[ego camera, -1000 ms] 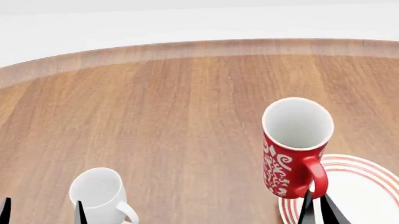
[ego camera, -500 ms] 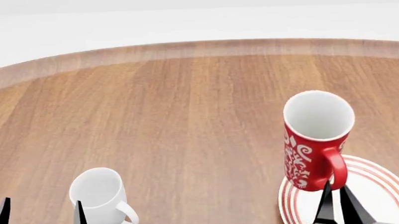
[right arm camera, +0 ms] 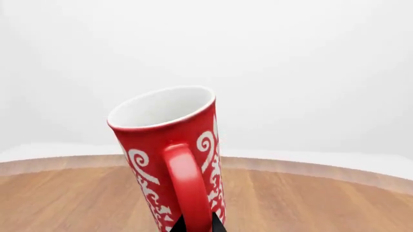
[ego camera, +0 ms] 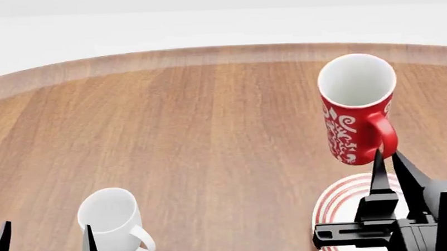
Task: Pick up the red mug and put it on the plate
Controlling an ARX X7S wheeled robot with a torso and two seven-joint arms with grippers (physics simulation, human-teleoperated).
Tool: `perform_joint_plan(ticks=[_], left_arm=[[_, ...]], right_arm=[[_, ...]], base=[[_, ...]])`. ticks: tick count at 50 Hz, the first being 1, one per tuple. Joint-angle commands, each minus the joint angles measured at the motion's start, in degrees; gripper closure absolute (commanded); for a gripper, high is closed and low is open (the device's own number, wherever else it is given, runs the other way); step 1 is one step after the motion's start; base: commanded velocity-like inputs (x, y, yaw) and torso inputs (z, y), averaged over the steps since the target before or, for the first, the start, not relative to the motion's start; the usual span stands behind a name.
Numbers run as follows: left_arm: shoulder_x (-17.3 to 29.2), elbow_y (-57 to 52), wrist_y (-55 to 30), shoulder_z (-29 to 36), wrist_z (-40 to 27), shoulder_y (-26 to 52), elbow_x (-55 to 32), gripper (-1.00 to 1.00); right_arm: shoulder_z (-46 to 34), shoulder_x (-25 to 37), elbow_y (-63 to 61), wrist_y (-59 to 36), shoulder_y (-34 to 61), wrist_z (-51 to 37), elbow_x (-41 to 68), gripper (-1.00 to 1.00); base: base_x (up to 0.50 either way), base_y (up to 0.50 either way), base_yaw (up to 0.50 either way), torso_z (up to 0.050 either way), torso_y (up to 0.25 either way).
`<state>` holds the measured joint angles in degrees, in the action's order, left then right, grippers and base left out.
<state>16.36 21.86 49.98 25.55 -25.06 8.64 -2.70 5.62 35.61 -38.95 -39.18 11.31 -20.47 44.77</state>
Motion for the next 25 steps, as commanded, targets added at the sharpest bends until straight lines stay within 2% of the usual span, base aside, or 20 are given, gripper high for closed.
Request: perform_joint_plan(ticks=[1,11,25], left_arm=[[0.0,0.1,0.2,0.0,-0.3,0.1,0.4,-1.0],[0.0,0.3,0.6,-0.1,-0.7,0.1,0.9,-1.0],[0.1,0.3,0.6,0.0,-1.0,0.2,0.9,-1.0]], right_arm=[[2.0,4.0,6.1,-2.0,6.5,6.1,5.0,1.0],[2.1,6.0,14.9,-3.4,13.1,12.2,8.8,1.0],[-3.0,9.5,26.9,-1.1,21.8,23.4,4.6,1.0]], base=[[0.0,0.0,0.0,0.0,0.01],[0.0,0.0,0.0,0.0,0.0],[0.0,0.0,0.0,0.0,0.0]])
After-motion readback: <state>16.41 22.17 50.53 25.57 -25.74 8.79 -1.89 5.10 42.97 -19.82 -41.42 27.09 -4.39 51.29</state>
